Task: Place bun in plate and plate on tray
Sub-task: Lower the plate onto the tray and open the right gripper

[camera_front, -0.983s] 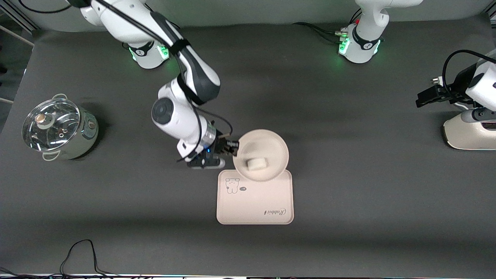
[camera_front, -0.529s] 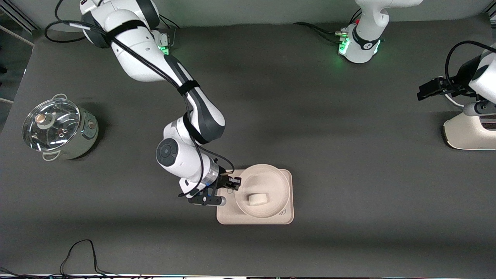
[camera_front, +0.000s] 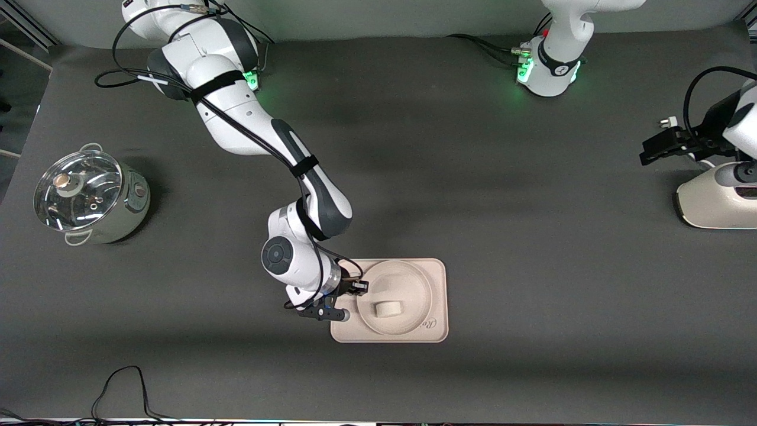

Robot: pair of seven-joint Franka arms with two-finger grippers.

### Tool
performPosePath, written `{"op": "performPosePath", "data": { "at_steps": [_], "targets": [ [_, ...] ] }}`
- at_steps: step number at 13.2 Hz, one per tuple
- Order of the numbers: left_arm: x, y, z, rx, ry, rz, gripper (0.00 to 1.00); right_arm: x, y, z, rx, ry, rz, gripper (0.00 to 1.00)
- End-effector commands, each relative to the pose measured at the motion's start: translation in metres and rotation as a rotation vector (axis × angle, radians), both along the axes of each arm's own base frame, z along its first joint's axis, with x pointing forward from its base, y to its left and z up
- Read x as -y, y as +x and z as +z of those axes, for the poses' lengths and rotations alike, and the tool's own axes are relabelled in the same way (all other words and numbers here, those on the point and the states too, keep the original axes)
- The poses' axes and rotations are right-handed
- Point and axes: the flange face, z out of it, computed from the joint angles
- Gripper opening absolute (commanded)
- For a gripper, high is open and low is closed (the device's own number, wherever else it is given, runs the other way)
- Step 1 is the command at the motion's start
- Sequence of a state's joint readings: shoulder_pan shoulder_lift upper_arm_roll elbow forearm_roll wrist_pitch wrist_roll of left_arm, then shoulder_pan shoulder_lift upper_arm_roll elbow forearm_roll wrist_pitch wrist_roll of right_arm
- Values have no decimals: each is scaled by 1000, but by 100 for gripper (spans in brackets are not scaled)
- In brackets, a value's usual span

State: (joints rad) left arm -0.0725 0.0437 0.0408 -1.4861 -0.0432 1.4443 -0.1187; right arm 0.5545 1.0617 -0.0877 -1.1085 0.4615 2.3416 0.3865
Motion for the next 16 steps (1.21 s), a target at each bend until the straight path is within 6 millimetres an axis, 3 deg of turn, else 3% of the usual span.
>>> {"op": "performPosePath", "data": {
  "at_steps": [1,2,3,4,6,9,11,13,16],
  "targets": [
    [-7,7,7,-5,11,26,100,-1,3,2,-8,39,-20,0],
    [-6,11,-3,-27,32,24,100,0,3,2,-9,39,-22,27],
    [-5,12,-9,-39,60,20,100,2,3,2,-13,35,-24,92],
    [-10,12,-10,-45,62,23,100,1,4,11,-6,41,-24,100],
    [-17,10,-10,-50,59,22,100,5,5,44,-31,46,-14,100],
    [-3,16,-25,-68,91,-16,100,37,13,130,-67,28,3,100],
    [5,20,-29,-64,92,-28,100,62,4,188,-97,23,7,100],
    [23,18,-31,-65,97,-60,100,105,-19,246,-100,-28,2,100],
    [22,23,-31,-24,97,-45,100,179,-67,330,-101,-125,19,100]
  ]
}}
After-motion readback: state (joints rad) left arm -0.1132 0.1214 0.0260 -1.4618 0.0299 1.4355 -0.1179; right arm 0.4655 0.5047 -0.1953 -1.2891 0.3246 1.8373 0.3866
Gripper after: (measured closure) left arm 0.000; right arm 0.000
